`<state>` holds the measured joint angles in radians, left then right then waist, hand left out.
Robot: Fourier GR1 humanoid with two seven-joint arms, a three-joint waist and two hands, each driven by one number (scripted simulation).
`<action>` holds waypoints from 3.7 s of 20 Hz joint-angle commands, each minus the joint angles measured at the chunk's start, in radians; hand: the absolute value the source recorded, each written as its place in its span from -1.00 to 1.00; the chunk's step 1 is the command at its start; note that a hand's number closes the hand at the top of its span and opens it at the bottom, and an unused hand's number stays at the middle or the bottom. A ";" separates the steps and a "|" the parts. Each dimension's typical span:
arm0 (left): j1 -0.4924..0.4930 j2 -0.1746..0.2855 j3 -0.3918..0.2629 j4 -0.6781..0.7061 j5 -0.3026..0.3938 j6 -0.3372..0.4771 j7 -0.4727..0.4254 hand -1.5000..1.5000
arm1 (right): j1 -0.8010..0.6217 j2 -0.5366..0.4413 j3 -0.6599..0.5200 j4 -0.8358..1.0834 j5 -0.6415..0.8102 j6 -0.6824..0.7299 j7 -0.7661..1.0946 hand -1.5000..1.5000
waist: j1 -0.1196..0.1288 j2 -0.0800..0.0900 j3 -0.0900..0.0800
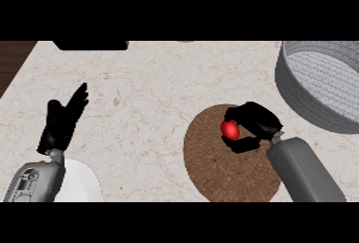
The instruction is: Pick the tomato from the placemat and place it in the basket
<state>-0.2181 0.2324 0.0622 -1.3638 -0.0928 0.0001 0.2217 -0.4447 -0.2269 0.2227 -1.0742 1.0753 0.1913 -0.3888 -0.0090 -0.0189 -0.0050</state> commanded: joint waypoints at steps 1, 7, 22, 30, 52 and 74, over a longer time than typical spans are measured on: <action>0.006 0.005 -0.001 -0.015 -0.013 0.010 0.021 0.00 | 0.056 -0.041 0.046 -0.083 0.134 0.023 0.214 1.00 | -0.015 0.007 0.003; 0.019 0.006 0.010 -0.073 0.015 -0.022 0.048 0.00 | 0.164 -0.028 0.088 -0.427 0.161 0.095 0.294 1.00 | -0.001 0.013 0.004; 0.019 0.019 0.039 -0.022 0.012 -0.020 -0.003 0.00 | 0.067 0.224 -0.358 -0.992 -0.512 0.486 0.671 1.00 | -0.022 0.008 0.003; 0.002 0.005 0.011 -0.075 -0.015 -0.007 0.055 0.00 | -0.334 0.119 -0.628 -1.002 -0.789 0.629 1.102 1.00 | -0.001 0.011 0.004; -0.008 -0.047 -0.022 -0.045 -0.046 0.008 0.013 0.00 | -0.467 -0.573 -0.496 -0.264 -0.391 0.463 0.632 1.00 | 0.030 0.028 0.006; -0.031 -0.042 -0.004 -0.053 -0.032 -0.025 0.032 0.00 | -0.599 -0.615 -0.461 0.597 -0.245 0.137 0.043 1.00 | 0.045 0.030 0.006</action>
<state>-0.2457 0.2052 0.0723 -1.3920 -0.1149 -0.0365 0.2367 -1.0069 -0.8543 -0.2366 -0.5930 0.8217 0.3256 -0.3183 0.0311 0.0103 0.0009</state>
